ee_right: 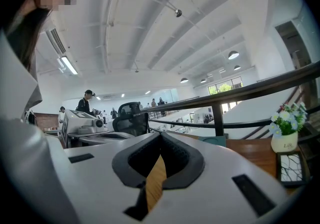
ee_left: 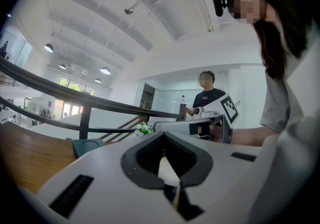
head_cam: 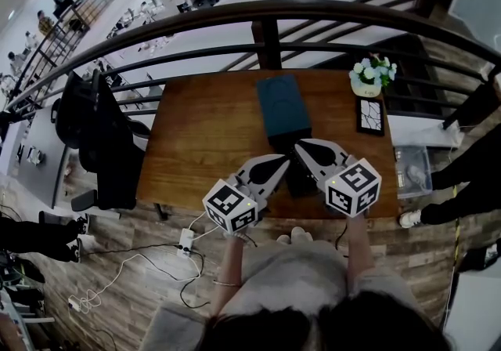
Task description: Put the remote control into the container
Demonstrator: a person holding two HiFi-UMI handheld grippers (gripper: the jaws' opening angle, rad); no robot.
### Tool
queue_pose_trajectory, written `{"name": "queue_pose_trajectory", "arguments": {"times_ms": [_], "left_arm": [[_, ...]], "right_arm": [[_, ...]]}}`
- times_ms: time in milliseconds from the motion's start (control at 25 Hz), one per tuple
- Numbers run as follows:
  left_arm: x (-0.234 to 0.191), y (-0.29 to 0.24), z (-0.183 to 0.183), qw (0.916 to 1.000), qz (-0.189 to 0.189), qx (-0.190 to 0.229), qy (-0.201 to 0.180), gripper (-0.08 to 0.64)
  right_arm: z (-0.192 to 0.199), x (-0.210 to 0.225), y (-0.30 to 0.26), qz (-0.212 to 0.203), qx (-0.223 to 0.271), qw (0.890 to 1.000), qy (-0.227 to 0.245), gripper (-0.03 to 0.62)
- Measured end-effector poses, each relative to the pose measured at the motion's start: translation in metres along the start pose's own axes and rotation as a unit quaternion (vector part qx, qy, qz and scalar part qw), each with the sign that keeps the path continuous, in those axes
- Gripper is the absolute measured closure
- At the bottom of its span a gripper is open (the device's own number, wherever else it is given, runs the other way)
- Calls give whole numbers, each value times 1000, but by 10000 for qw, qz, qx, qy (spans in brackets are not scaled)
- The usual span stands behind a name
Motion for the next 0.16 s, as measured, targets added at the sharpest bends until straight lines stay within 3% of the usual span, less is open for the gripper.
{"name": "queue_pose_trajectory", "arguments": {"times_ms": [160], "left_arm": [[1,0,0,10000,21,-40,4,557]], "right_arm": [[0,-1,1,1,-7,10000,1,563]]}}
Point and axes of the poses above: the fingertips, and each gripper's own axes: y backward along the fingers, x to its right, z out of its underside, the point moved 10 cm from there along y, backward along the fingers, and after that the axes turned 10 degrees about -z, right-handed, at the moved point
